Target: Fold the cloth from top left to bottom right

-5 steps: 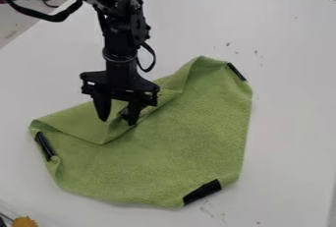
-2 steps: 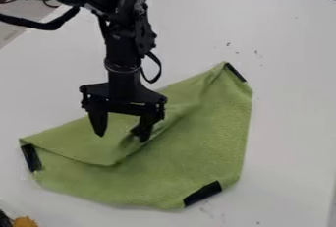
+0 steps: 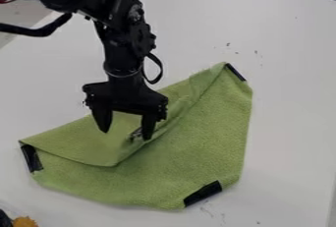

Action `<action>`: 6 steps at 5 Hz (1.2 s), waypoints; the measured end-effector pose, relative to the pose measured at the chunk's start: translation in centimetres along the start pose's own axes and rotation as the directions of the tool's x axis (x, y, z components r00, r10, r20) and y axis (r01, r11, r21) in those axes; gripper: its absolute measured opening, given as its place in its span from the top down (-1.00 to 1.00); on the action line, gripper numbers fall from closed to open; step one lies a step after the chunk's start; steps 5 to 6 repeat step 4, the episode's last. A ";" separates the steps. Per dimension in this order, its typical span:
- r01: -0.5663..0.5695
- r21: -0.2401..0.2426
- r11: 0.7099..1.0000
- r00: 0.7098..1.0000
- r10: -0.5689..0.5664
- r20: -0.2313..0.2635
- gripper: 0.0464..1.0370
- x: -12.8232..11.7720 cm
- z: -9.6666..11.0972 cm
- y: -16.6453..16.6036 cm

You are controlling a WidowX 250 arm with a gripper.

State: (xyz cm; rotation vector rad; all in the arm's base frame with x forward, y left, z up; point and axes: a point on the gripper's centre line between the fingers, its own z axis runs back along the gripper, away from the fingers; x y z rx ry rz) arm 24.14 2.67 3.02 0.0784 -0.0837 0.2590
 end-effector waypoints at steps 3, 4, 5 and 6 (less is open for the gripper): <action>0.066 0.095 0.993 0.998 -0.067 0.007 -0.93 1.9 2.1 -0.2; 0.076 0.107 0.991 0.996 -0.080 0.029 -0.93 1.9 2.7 -0.4; 0.076 0.107 0.991 0.996 -0.080 0.029 -0.93 1.9 2.7 -0.4; 0.076 0.107 0.991 0.996 -0.080 0.029 -0.93 1.9 2.7 -0.4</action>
